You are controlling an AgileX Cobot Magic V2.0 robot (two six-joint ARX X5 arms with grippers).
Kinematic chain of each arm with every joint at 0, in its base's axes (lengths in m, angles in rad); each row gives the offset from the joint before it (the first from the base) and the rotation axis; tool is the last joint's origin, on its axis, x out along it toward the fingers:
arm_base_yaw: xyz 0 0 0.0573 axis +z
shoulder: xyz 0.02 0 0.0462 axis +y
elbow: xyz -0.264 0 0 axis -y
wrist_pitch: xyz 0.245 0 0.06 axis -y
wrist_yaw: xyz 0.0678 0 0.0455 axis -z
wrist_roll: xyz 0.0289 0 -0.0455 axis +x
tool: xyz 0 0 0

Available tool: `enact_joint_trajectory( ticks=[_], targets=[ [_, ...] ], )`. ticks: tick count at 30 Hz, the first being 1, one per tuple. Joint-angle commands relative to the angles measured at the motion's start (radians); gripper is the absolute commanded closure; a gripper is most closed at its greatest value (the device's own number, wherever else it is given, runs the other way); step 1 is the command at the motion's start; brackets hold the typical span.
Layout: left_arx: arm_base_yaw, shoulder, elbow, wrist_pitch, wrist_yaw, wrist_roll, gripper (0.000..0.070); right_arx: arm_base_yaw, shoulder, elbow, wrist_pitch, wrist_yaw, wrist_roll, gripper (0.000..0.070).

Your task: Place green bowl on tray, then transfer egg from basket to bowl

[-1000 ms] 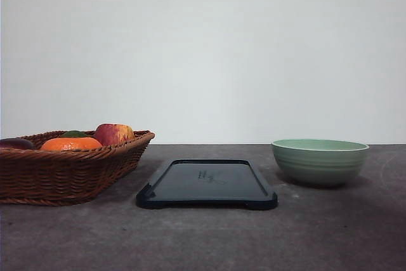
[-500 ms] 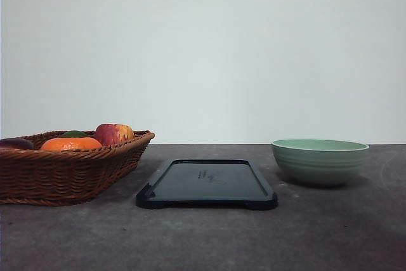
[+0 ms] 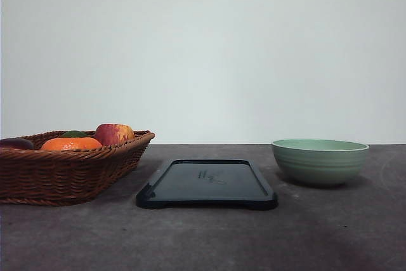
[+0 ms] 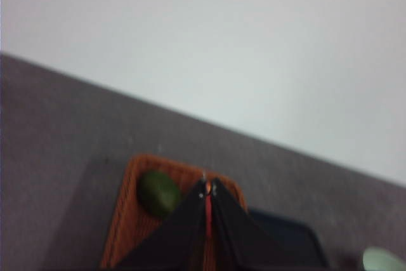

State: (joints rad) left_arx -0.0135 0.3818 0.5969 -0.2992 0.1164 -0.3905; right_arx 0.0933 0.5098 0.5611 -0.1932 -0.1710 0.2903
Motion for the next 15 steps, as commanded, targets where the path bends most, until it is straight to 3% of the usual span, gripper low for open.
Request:
enact_joint_trajectory(
  ticks=[1,15],
  targets=[
    [0.0,0.052,0.048,-0.039,0.017,0.027,0.07,0.003,0.046,0.039,-0.03,-0.017,-0.04,0.0693],
    [-0.012,0.448,0.313,-0.29,0.111,0.189,0.07,0.003,0.371,0.23,-0.296,-0.095,-0.132,0.0693]
  ],
)
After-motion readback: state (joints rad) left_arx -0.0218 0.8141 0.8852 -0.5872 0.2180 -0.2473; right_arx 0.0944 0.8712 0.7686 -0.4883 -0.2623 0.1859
